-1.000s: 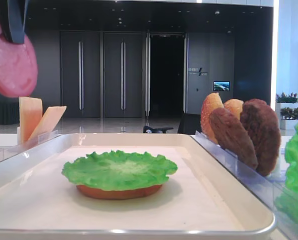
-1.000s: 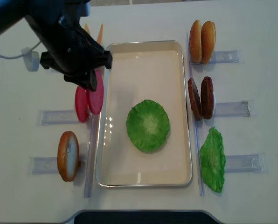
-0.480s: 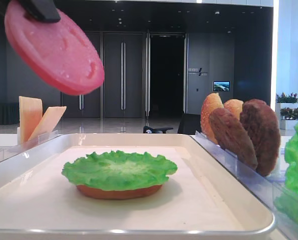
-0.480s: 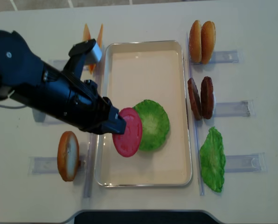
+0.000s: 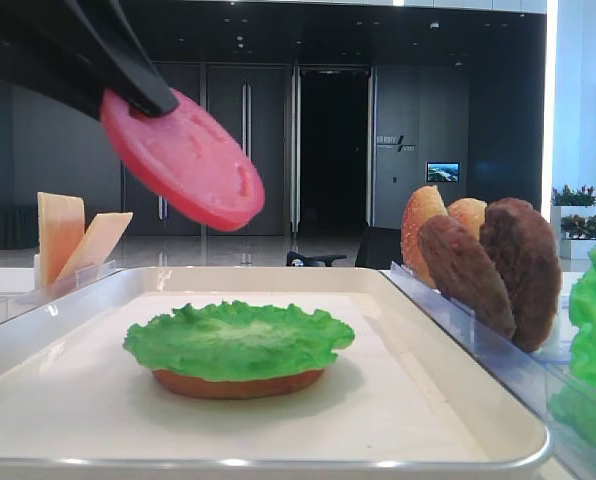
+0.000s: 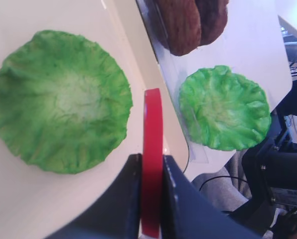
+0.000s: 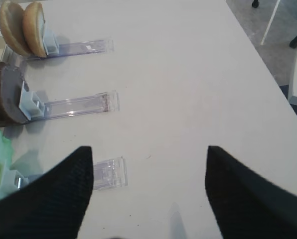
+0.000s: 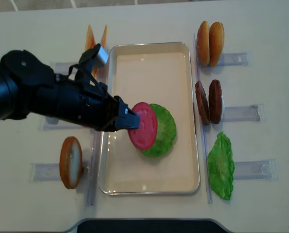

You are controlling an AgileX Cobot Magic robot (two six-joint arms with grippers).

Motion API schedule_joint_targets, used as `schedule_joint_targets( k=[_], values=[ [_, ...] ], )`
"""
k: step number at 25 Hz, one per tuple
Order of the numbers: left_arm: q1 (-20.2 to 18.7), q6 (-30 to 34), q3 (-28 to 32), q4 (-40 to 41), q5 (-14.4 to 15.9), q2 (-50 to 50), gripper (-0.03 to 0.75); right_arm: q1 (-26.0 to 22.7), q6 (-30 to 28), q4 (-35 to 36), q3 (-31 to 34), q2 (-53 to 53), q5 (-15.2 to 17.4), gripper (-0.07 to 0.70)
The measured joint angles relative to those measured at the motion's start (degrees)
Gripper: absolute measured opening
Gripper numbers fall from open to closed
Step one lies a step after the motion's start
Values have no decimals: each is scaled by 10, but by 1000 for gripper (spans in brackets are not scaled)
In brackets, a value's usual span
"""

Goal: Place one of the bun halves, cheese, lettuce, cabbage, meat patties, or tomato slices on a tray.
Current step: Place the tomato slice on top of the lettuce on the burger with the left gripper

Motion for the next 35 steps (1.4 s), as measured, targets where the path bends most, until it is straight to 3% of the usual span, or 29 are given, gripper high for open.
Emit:
schedule_joint_targets(
  k=[3,10,16,24,35],
  values=[
    [0,55,0,-59,-3,35,57,0,0,0,0,0,0,485],
    [0,120,0,-135,-9,115,57,0,0,0,0,0,0,485],
    [0,211,0,-224,12,155,57,0,0,0,0,0,0,485],
    [0,225,-1,-232,19,169,57,0,0,0,0,0,0,485],
    [35,225,-1,-204,49,169,57,0,0,0,0,0,0,485]
  ],
)
